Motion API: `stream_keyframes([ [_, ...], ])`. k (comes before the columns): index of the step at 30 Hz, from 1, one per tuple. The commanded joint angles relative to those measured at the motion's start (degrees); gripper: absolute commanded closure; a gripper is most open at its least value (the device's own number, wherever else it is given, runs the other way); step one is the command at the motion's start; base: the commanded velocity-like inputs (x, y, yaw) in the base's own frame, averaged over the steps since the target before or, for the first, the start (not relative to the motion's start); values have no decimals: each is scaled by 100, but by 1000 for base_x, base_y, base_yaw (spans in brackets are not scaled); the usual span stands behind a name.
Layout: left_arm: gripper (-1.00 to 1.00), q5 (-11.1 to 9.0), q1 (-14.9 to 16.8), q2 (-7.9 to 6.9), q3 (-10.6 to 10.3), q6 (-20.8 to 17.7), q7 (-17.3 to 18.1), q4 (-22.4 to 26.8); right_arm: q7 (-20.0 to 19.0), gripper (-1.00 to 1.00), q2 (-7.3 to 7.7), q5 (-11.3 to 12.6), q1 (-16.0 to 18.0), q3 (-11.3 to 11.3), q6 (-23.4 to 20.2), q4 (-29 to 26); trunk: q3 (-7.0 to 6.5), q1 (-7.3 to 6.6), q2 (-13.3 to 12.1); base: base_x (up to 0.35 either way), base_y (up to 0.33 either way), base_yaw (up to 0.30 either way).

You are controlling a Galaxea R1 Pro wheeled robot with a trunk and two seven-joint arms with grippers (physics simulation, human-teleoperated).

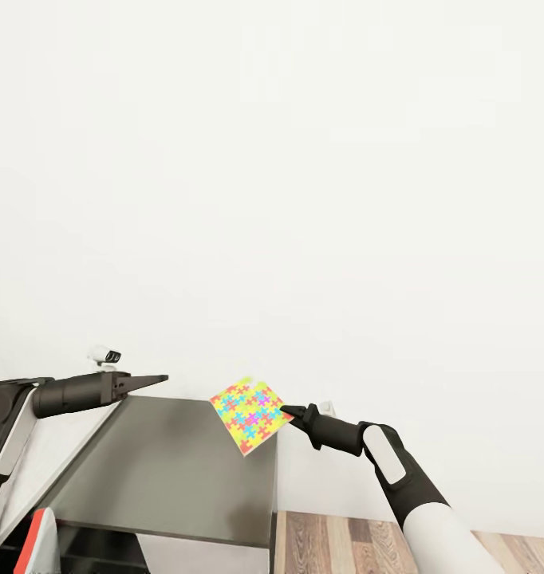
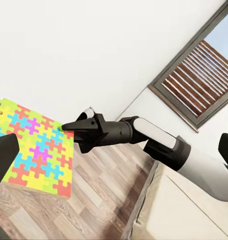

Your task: Put all the toys in the child's room - the three board games (two on the bed and one on the table), the two jigsaw puzzles on the table, and the tennis ball on the table - inside the toy box on the table in the child's room.

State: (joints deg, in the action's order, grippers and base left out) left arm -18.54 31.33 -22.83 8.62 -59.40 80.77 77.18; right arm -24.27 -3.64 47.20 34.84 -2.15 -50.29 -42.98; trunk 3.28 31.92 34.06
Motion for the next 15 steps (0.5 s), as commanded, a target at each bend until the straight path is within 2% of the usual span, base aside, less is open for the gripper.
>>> stream_keyframes([
  [1, -100, -10, 5, -2, -1, -60, 12, 0, -16, 100, -2, -18, 5, -23, -34, 0, -7, -21, -32, -33, 0, 0],
  [5, -100, -9, 5, -2, -1, -60, 12, 2, -16, 100, -3, -17, 5, -23, -34, 0, -79, -109, -192, -10, 0, -9],
  [11, -100, -9, 5, -2, -2, -60, 10, 1, -16, 100, 1, -17, 5, -23, -34, 0, -200, -240, -433, -1, 0, -159],
  [15, -100, -13, 5, -2, -6, -60, 12, 7, -16, 100, -2, -17, 5, -23, -34, 0, -275, -328, -593, 0, 0, -59],
])
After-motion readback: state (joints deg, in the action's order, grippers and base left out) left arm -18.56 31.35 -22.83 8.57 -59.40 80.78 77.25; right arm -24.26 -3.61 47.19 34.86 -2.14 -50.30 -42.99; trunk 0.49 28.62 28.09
